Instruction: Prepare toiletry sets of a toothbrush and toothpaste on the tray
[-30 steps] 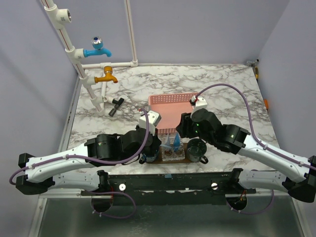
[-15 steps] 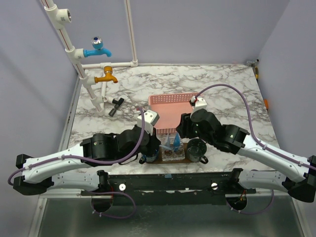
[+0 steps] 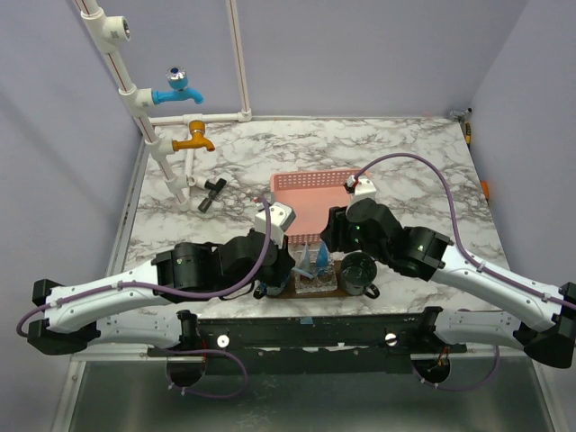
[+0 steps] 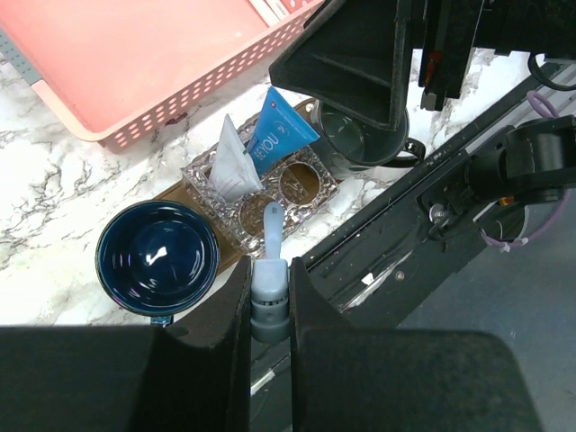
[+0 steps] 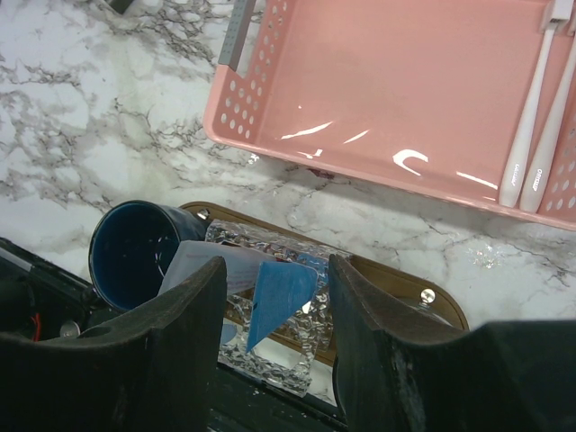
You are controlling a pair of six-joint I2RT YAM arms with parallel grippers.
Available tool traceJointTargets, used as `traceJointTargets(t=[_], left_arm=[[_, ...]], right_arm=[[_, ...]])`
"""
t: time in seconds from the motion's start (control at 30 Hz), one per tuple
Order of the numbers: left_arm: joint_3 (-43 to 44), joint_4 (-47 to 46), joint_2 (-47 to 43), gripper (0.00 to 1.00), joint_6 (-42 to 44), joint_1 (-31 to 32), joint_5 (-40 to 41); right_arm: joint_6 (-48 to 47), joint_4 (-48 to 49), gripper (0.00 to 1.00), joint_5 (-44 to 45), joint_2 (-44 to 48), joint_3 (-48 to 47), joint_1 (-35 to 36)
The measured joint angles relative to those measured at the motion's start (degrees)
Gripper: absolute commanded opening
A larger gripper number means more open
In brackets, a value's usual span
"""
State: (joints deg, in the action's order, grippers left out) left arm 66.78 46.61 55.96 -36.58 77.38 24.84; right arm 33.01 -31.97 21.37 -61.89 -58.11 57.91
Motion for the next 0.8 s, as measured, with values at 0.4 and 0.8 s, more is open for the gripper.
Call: traceJointTargets(t=[0.4,0.8], left_arm=[[0.0,0.0,2.1,0.00,0.5,0.0,-0.1],[-2.0,-2.0,3.7,0.00,-0.1,0.0,0.5]], right_arm=[[0.0,0.1,0.53,0.0,-0.5,0.0,0.0],[0.0,0.2,0.53,0.0,-0.5,0.3,0.0]])
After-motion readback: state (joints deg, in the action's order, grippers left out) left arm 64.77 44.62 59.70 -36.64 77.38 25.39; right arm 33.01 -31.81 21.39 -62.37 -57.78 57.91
